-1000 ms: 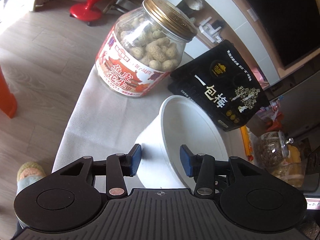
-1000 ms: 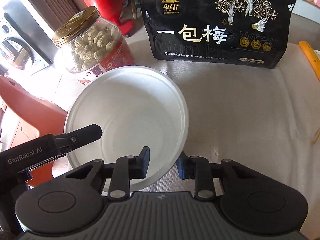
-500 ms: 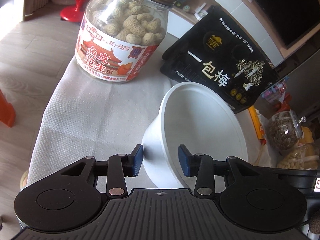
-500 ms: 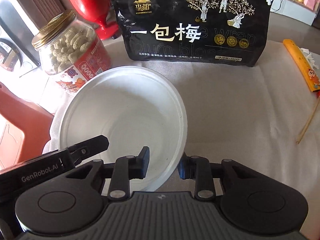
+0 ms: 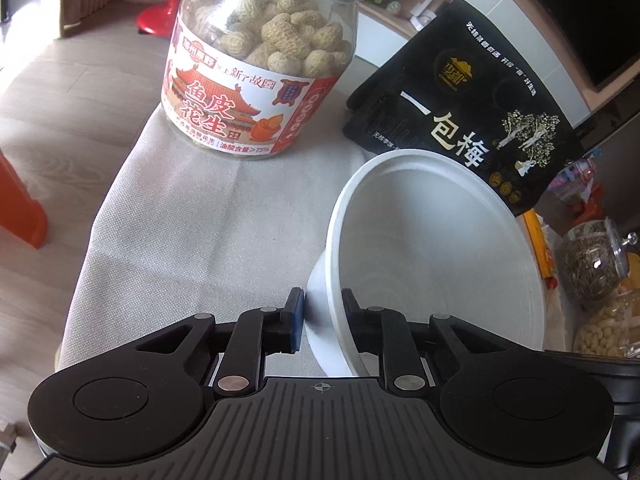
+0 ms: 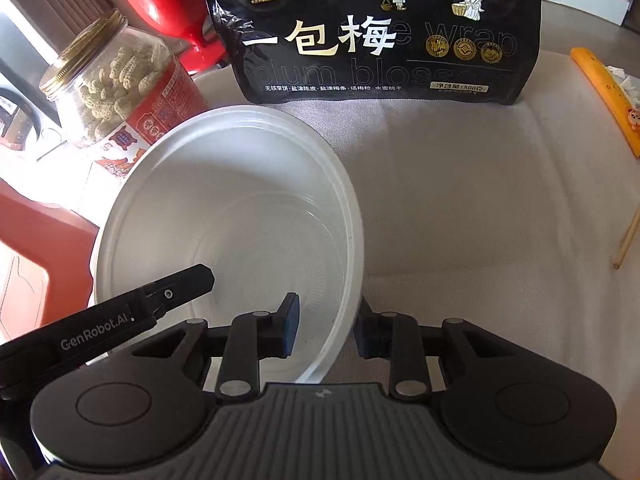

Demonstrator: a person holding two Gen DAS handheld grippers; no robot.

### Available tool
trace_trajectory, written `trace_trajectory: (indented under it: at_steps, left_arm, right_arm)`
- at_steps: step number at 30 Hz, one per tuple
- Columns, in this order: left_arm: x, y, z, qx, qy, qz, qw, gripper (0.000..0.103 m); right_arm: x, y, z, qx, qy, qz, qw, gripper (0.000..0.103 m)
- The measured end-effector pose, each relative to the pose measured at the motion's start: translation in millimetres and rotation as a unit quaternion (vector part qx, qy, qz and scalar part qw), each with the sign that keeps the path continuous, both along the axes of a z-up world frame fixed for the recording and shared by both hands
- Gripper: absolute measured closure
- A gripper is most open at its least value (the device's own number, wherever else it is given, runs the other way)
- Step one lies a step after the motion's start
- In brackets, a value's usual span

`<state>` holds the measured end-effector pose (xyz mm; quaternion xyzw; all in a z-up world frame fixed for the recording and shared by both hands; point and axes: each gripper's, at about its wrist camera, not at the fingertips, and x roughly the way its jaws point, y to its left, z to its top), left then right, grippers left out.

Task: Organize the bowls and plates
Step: 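Lift the white plastic bowl with the left gripper toward the blue bowl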

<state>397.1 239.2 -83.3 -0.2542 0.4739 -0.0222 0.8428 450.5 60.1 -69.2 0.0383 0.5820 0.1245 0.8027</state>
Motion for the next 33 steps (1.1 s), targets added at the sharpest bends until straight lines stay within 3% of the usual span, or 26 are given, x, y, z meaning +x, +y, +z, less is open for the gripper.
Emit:
trace_trajectory:
  at_steps: [3, 7, 10, 14, 17, 21, 25, 33]
  left_arm:
    - [-12, -6, 23, 0.013, -0.025, -0.008, 0.9996, 0.082]
    - [-40, -8, 61, -0.041, -0.07, -0.032, 0.9962, 0.077]
    - [-64, -23, 87, -0.057, -0.108, -0.062, 0.9906, 0.075]
    - [-86, -66, 103, -0.074, -0.114, -0.101, 0.9856, 0.079]
    - [-102, -107, 117, -0.064, -0.118, -0.142, 0.9806, 0.079]
    - [-117, -158, 136, -0.052, -0.146, -0.203, 0.9668, 0.074]
    - [-126, -191, 123, -0.052, -0.147, -0.233, 0.96, 0.076]
    - [-116, -204, 56, -0.087, -0.038, -0.283, 0.9545, 0.079]
  right_arm:
    - [-13, -3, 19, 0.013, -0.018, 0.004, 1.0, 0.075]
    - [-37, -16, 57, 0.01, -0.067, 0.013, 0.998, 0.075]
    - [-64, -45, 89, 0.029, -0.091, 0.026, 0.995, 0.076]
    - [-110, -83, 123, 0.022, -0.119, 0.036, 0.992, 0.076]
    - [-145, -115, 137, -0.001, -0.134, 0.025, 0.991, 0.076]
    - [-176, -166, 140, -0.015, -0.122, -0.011, 0.992, 0.076]
    - [-194, -208, 138, -0.012, -0.111, -0.048, 0.993, 0.076]
    - [-211, -233, 95, -0.036, -0.051, -0.075, 0.995, 0.077]
